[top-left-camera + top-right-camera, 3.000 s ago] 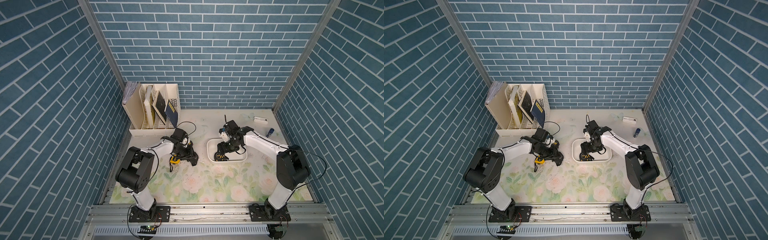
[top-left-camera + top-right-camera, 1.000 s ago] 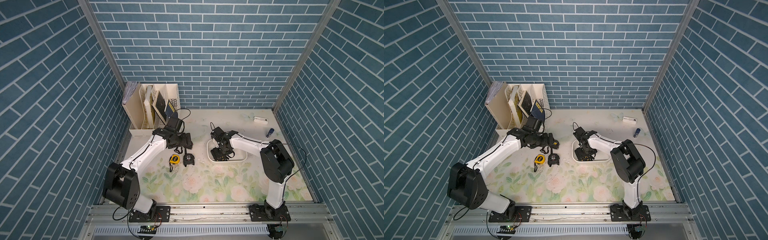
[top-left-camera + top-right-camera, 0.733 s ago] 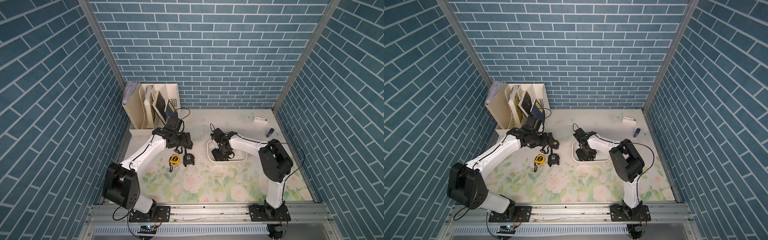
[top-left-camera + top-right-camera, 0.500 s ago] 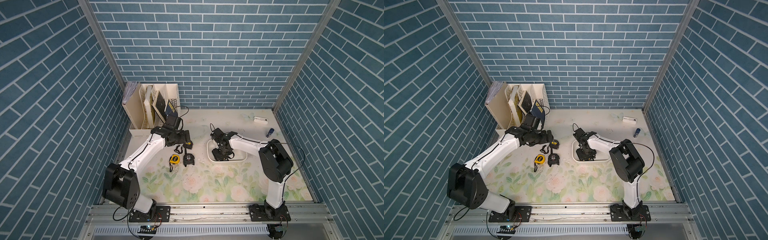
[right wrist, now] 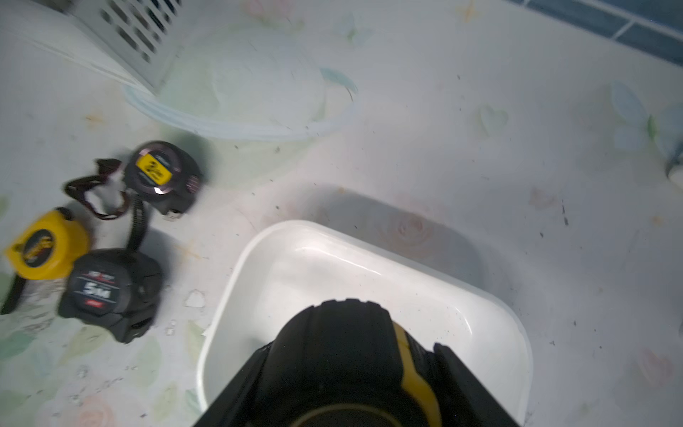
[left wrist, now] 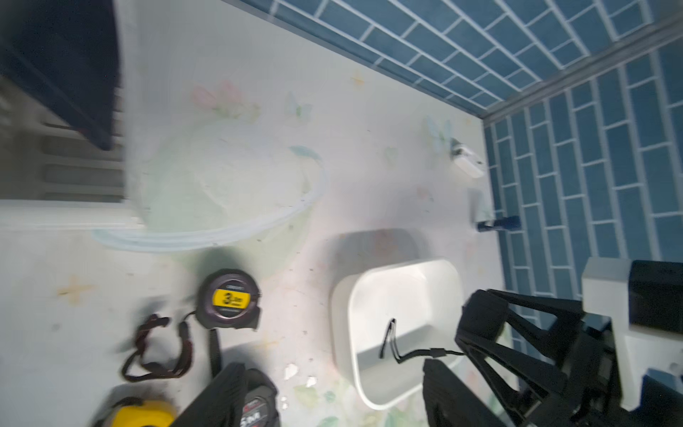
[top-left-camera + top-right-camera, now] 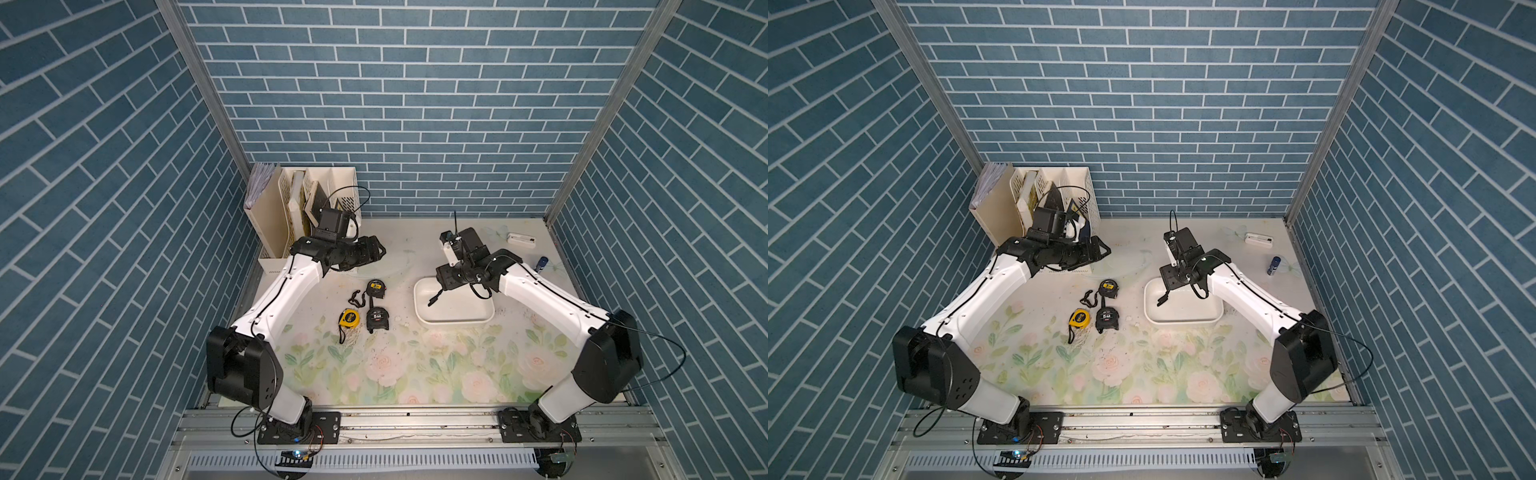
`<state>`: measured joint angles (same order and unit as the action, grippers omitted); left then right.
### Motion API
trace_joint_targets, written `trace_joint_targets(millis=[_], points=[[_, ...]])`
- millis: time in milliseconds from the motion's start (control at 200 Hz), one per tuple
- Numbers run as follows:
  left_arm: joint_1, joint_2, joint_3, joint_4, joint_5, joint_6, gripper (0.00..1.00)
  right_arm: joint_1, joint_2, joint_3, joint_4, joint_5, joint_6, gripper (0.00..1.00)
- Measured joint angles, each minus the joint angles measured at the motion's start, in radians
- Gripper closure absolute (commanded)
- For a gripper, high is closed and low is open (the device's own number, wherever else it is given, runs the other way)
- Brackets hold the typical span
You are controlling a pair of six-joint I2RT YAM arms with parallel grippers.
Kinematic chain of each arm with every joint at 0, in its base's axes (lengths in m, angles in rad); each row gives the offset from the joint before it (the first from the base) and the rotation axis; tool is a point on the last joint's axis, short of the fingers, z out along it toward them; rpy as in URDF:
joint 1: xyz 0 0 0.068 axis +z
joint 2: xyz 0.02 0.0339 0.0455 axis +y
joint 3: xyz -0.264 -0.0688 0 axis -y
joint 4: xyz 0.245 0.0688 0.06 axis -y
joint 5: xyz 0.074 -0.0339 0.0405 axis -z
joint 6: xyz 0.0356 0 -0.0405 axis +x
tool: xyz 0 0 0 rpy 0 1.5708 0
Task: Take the tape measure out of the storage box
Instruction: Pick up the tape measure from the storage box.
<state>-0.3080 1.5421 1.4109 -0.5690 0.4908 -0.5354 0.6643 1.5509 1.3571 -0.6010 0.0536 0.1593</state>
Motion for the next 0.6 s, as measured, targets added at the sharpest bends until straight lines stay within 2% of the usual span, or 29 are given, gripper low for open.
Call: trace_joint_targets(millis=[115, 270, 445, 600], points=[[-0.001, 0.008, -0.029, 0.074, 0.163, -0.033, 0.3, 0.003, -0.09, -0.041, 0.053, -0.118, -0.035, 1.0], [-0.008, 0.021, -0.048, 0.117, 0.301, -0.049, 0.31, 0.034, -0.154, -0.085, 0.085, -0.267, -0.076, 1.0], [-0.059, 0.035, -0.048, 0.134, 0.381, -0.048, 0.29, 0.09, -0.147, -0.086, 0.092, -0.394, -0.114, 1.0], [-0.121, 0.037, -0.061, 0.126, 0.415, -0.032, 0.29, 0.126, -0.116, -0.086, 0.093, -0.452, -0.137, 1.0]])
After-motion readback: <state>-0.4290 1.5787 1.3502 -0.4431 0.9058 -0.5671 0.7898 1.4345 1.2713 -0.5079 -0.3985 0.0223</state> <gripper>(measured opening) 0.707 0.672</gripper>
